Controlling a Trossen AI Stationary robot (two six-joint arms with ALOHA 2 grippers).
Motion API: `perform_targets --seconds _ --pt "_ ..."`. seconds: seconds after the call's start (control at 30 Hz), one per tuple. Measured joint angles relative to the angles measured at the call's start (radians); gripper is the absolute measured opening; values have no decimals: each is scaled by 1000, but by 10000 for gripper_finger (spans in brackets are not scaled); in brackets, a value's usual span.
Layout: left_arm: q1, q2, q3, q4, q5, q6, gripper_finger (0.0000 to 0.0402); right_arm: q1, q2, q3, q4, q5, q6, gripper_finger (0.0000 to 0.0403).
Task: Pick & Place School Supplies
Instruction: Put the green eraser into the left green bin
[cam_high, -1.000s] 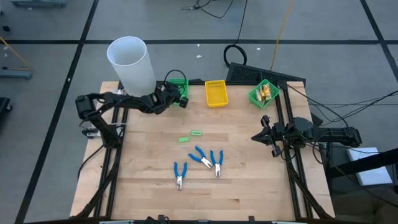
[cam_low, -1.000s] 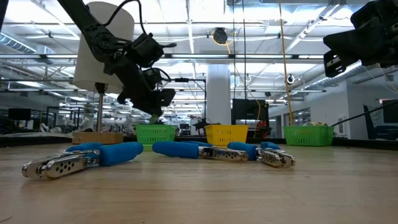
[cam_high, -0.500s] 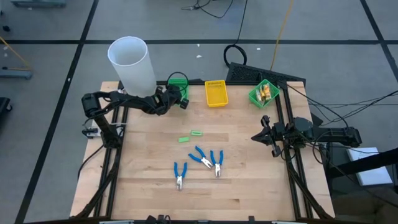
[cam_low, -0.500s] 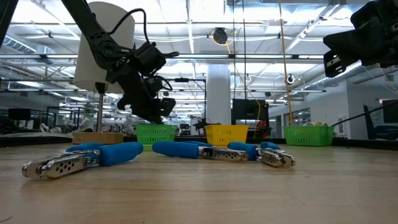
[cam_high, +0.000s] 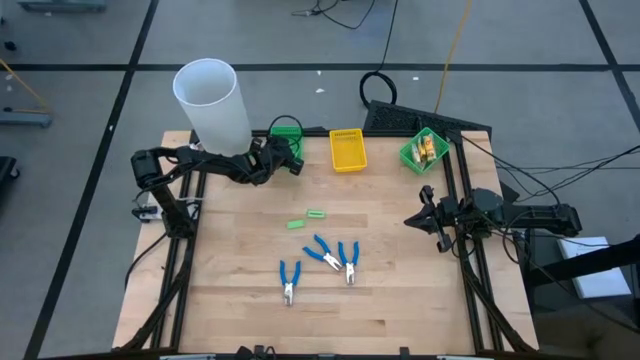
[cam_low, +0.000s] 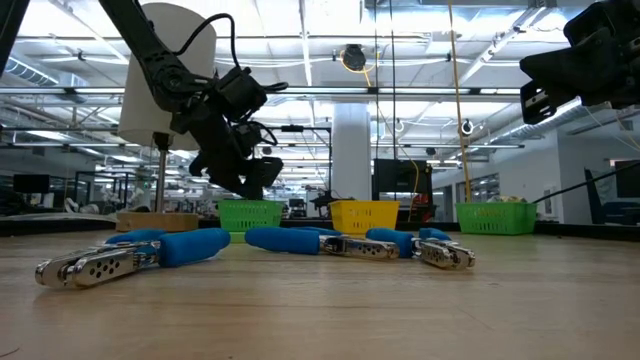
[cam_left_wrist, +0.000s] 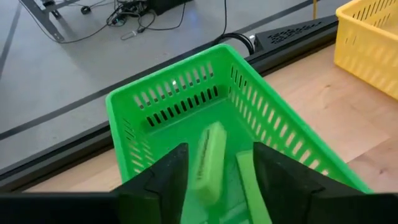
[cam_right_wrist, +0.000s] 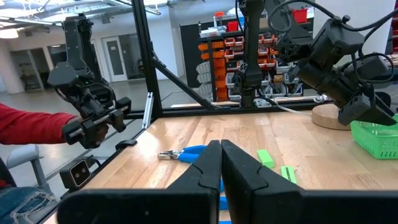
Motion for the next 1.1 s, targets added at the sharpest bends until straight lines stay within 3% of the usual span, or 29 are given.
perform_targets --seconds 0.17,0.57,0.7,0.97,1.1 --pt "-6 -4 0 14 26 86 210 0 0 0 0 0 0 4" --pt "-158 -118 1 11 69 219 199 0 0 0 0 0 0 4" --pt "-225 -151 1 2 153 232 204 0 0 0 0 0 0 4" --pt "-354 -162 1 -74 425 238 196 0 0 0 0 0 0 4" --pt "-408 -162 1 -134 480 238 193 0 0 0 0 0 0 4"
